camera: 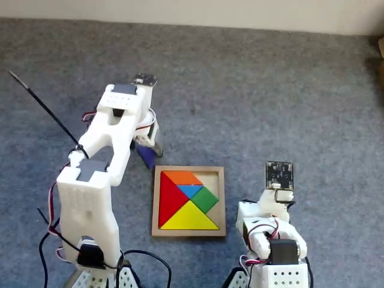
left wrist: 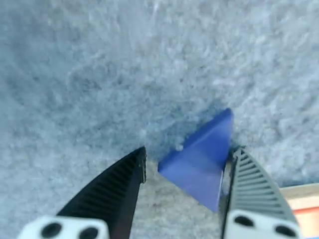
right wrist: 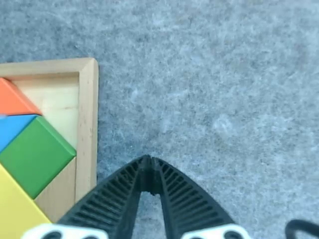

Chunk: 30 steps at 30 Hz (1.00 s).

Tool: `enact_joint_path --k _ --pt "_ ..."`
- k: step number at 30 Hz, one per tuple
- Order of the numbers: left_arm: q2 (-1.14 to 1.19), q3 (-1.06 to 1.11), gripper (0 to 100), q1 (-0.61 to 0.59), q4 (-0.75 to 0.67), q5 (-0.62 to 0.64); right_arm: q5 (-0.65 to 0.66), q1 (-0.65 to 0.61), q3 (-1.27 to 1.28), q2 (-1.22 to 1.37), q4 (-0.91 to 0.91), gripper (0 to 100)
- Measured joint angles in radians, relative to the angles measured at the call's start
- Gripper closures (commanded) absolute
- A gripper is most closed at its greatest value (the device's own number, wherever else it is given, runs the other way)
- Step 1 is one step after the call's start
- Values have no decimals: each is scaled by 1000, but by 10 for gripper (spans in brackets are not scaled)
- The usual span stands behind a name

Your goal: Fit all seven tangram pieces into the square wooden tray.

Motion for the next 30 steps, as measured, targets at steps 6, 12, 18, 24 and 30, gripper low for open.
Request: enact_joint_path --k 6,12,18,24,30 --pt "29 -31 831 35 35 0 0 0 0 0 0 994" --pt "32 -41 879 54 40 -64 0 0 0 0 0 994" --pt "34 -60 909 58 75 -69 0 0 0 0 0 994" --pt "-40 -114 909 58 201 -75 0 0 0 0 0 994" --pt "-140 -118 909 83 284 -130 0 0 0 0 0 994"
